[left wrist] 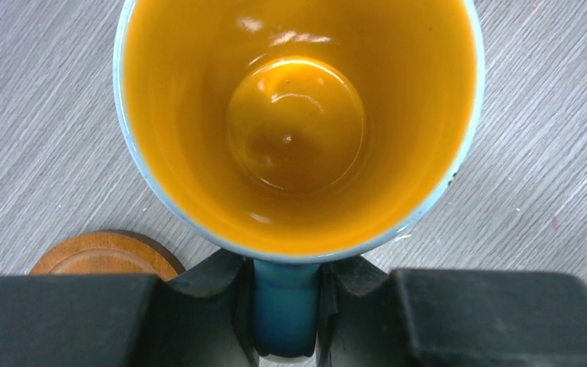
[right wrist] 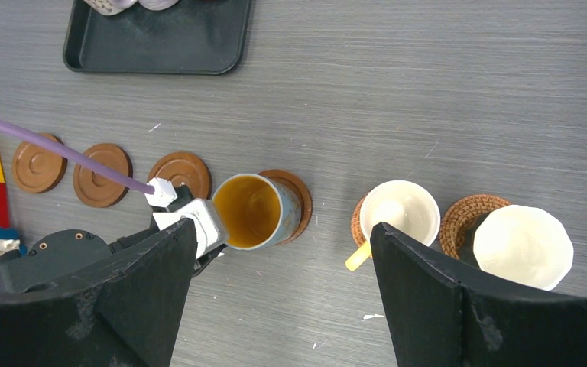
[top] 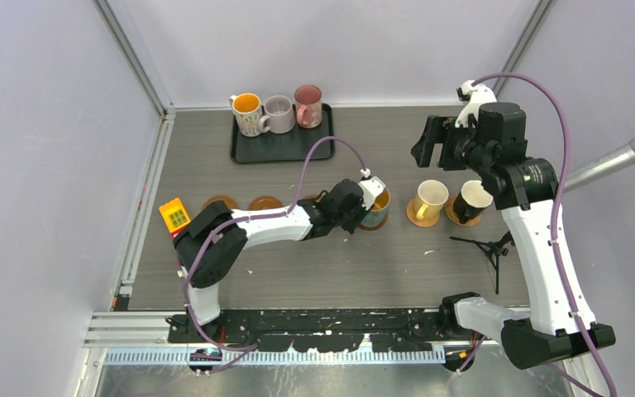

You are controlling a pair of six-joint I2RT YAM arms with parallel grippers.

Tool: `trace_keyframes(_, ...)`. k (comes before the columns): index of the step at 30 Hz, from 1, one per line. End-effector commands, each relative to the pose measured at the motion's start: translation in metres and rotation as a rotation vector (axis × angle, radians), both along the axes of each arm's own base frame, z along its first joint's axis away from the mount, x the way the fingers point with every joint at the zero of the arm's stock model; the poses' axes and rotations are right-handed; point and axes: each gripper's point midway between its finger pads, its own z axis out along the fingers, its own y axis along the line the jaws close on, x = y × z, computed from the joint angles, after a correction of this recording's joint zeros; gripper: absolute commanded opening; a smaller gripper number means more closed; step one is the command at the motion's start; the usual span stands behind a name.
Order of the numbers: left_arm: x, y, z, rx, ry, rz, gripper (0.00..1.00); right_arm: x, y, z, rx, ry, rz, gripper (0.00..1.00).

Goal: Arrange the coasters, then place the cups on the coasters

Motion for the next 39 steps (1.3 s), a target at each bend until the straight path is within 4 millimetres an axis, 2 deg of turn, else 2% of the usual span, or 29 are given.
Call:
trace_keyframes(1,0.019,-0.030,0.047,-0.159,-0.118,-0.001,0.00,-0.001,0.001,0.012,0.020,-0.037,0.002,0.88)
trace_keyframes(5,0.020,-0.030,0.043,-0.150,-0.114,0.007,0.01,-0.002,0.001,0.012,0.020,-0.037,0.005,0.88)
trace_keyframes(7,0.020,-0.029,0.042,-0.147,-0.112,0.009,0.04,-0.003,0.001,0.012,0.018,-0.038,0.005,0.88)
trace_keyframes(8,0.020,-0.028,0.042,-0.143,-0.112,0.010,0.08,-0.003,0.001,0.012,0.018,-0.037,0.006,0.88)
trace_keyframes(11,0.019,-0.025,0.044,-0.138,-0.112,0.011,0.31,-0.003,0.001,0.012,0.018,-0.035,0.005,0.88)
trace_keyframes(14,0.015,-0.022,0.049,-0.138,-0.108,0.004,0.50,-0.002,0.001,0.011,0.019,-0.035,0.008,0.88)
trace_keyframes(15,0.014,-0.021,0.052,-0.139,-0.109,0.001,0.52,-0.002,0.002,0.011,0.020,-0.035,0.011,0.88)
trace_keyframes(25,0.007,0.001,0.086,-0.142,-0.136,0.024,0.59,-0.002,0.004,0.011,0.031,-0.039,0.016,0.88)
trace_keyframes(27,0.003,0.012,0.092,-0.134,-0.121,0.026,0.62,-0.002,0.004,0.011,0.031,-0.040,0.016,0.88)
trace_keyframes(29,0.000,0.023,0.107,-0.154,-0.101,0.024,0.68,-0.002,0.004,0.011,0.031,-0.039,0.016,0.88)
trace_keyframes(32,0.006,0.042,0.127,-0.192,-0.045,0.032,0.72,-0.002,0.004,0.011,0.030,-0.038,0.017,0.88)
trace_keyframes(35,0.022,0.064,0.142,-0.216,0.011,0.024,0.74,-0.001,0.005,0.007,0.028,-0.030,0.021,0.88)
trace_keyframes(39,0.062,0.101,0.157,-0.207,0.010,0.062,0.78,0.001,0.006,0.003,0.027,-0.017,0.028,0.88)
